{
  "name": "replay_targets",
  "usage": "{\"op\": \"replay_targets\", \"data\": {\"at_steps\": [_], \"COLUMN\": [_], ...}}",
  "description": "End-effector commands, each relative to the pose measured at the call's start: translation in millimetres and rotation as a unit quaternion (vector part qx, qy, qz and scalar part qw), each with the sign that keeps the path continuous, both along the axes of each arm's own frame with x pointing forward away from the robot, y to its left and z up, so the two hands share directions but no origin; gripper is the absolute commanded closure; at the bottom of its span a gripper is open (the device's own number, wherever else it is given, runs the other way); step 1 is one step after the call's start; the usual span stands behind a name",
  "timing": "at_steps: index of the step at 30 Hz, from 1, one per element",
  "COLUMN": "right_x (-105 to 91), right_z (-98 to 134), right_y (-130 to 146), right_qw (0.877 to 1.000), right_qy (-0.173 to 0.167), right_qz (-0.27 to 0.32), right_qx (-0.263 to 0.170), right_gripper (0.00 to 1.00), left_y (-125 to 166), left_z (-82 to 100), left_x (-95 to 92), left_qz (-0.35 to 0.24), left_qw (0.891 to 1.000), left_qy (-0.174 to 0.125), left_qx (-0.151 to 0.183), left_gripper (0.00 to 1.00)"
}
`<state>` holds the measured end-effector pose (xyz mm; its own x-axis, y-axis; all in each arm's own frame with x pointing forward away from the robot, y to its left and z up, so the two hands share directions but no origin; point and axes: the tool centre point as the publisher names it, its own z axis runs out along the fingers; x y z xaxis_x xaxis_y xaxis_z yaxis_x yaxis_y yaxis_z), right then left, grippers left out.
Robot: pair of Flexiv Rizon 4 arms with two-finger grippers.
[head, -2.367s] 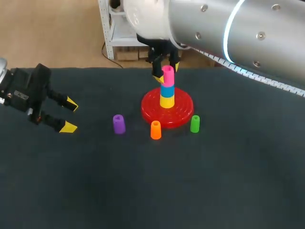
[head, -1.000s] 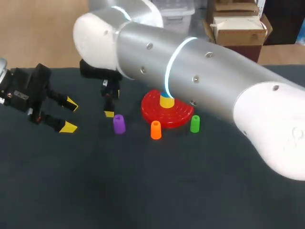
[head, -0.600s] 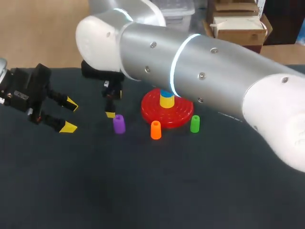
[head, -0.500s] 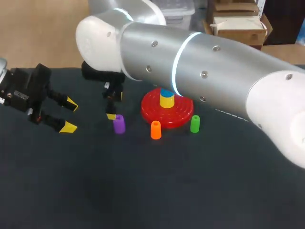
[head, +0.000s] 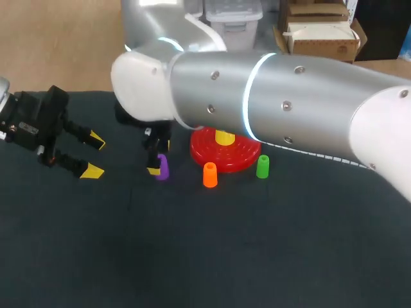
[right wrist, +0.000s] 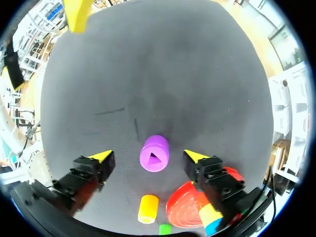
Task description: Pick up and stack the cylinders on the red base in this order: pink,purple,orange,green
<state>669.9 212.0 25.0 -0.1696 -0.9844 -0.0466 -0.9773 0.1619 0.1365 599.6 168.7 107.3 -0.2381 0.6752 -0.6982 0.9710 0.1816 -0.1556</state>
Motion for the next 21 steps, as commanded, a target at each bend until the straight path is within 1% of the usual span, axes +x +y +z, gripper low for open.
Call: {"op": "replay_targets", "data": {"at_steps": [1,2,8,9,10,11,12,13,14,17,21], "right_x": [-7.1,-6.9,-7.0,-7.0,-7.1,-7.2,-7.2,-7.1,-6.4,-3.2,8.3], "right_z": [-3.4,-3.5,-1.8,-1.3,-0.3,0.8,2.4,4.3,8.0,20.4,54.9], "right_y": [-5.7,-5.6,-3.8,-3.7,-3.3,-2.9,-2.4,-2.2,-2.7,-5.0,-15.1], "right_qw": [0.998,0.998,0.998,0.998,0.997,0.997,0.997,0.997,0.997,0.997,0.996], "right_qy": [-0.060,-0.061,-0.069,-0.070,-0.071,-0.073,-0.074,-0.074,-0.076,-0.083,-0.091], "right_qz": [-0.005,-0.005,0.001,0.003,0.005,0.008,0.008,0.009,0.009,0.007,-0.012], "right_qx": [0.008,0.007,0.002,0.000,-0.004,-0.008,-0.008,-0.008,-0.008,-0.005,0.012], "right_gripper": [0.29,0.34,0.43,0.50,0.53,0.60,0.79,0.92,1.00,1.00,1.00], "left_y": [0.9,0.9,0.9,0.9,0.9,0.9,0.9,0.9,0.9,0.9,0.9], "left_z": [-1.2,-1.2,-1.2,-1.2,-1.2,-1.2,-1.2,-1.2,-1.2,-1.2,-1.2], "left_x": [-0.3,-0.3,-0.3,-0.3,-0.3,-0.3,-0.3,-0.3,-0.3,-0.3,-0.3], "left_qz": [-0.001,-0.001,-0.001,-0.001,-0.001,-0.001,-0.001,-0.001,-0.001,-0.001,-0.001], "left_qw": [1.000,1.000,1.000,1.000,1.000,1.000,1.000,1.000,1.000,1.000,1.000], "left_qy": [-0.001,-0.001,-0.001,-0.001,-0.001,-0.001,-0.001,-0.001,-0.001,-0.001,-0.001], "left_qx": [-0.001,-0.001,-0.001,-0.001,-0.001,-0.001,-0.001,-0.001,-0.001,-0.001,-0.001], "left_gripper": [0.00,0.00,0.00,0.00,0.00,0.00,0.00,0.00,0.00,0.00,0.00]}}
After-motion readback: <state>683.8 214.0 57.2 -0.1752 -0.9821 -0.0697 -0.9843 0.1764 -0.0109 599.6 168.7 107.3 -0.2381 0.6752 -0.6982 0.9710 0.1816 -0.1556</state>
